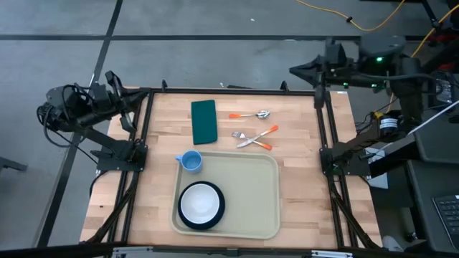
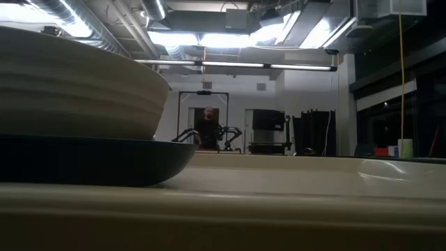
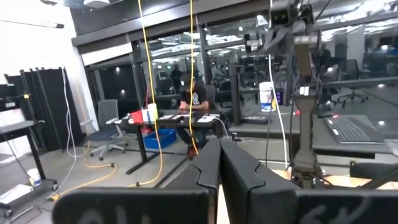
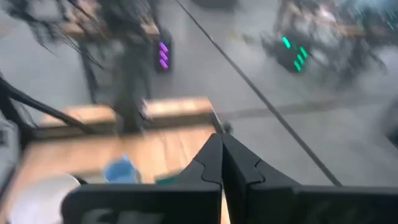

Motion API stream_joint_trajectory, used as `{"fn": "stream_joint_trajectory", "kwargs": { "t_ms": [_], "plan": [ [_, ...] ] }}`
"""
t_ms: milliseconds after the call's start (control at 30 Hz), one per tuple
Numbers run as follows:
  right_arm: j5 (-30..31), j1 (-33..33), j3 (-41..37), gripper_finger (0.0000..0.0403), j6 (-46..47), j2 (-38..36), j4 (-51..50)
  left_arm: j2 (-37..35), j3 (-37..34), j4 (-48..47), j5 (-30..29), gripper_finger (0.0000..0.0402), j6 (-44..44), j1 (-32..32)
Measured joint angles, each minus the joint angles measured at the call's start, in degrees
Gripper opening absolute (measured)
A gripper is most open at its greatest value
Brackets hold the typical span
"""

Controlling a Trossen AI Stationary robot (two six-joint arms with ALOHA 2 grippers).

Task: Set up tray
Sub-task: Put the green napkin on the gray tray to the right of the green plate

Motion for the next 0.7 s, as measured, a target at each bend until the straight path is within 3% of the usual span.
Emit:
{"fn": "stream_joint_trajectory", "kwargs": {
  "t_ms": [333,700],
  "plan": [
    [7.12,-0.09,-0.13,0.0002,2.98,-0.63,-13.37,0.66,0.00,1.83,0.15,0.0004,-0.47,0.00],
    [2.10,0.00,-0.31,0.0002,5.29,-8.56,-9.24,1.95,0.02,2.42,1.27,0.0004,-0.96,0.00]
  ]
}}
